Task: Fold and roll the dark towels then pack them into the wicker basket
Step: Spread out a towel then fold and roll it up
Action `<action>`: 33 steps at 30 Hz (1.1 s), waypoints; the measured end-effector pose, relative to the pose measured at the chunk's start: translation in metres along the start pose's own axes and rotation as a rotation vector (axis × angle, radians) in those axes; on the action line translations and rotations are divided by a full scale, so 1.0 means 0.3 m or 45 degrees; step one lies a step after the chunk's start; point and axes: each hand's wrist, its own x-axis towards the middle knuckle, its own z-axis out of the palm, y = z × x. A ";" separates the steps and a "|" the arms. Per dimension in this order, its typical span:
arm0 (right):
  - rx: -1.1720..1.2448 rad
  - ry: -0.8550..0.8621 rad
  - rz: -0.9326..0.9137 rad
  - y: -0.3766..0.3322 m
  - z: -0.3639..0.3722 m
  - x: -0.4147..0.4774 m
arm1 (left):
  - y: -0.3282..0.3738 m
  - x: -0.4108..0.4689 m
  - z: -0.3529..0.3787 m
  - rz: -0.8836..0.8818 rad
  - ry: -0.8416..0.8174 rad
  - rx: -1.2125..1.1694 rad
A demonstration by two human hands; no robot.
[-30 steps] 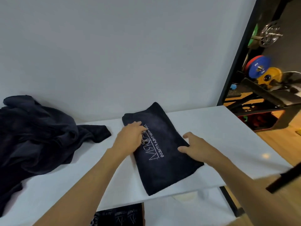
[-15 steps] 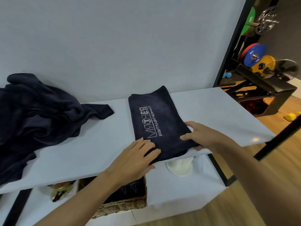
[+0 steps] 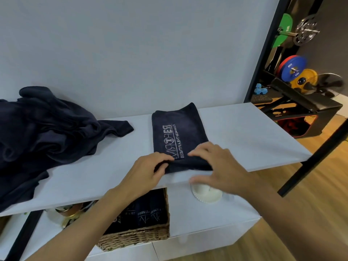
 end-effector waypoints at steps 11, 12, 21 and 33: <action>0.488 -0.136 0.250 0.112 -0.004 0.119 | -0.063 0.090 -0.048 -0.604 -0.156 -0.357; 0.486 -0.119 0.266 0.111 0.000 0.125 | -0.059 0.091 -0.038 -0.597 -0.116 -0.296; -0.479 0.258 -0.384 0.120 0.043 0.111 | -0.045 0.068 -0.030 0.134 -0.070 0.384; 0.019 -0.160 -0.091 0.126 -0.012 0.134 | -0.056 0.096 -0.074 -0.160 -0.262 -0.001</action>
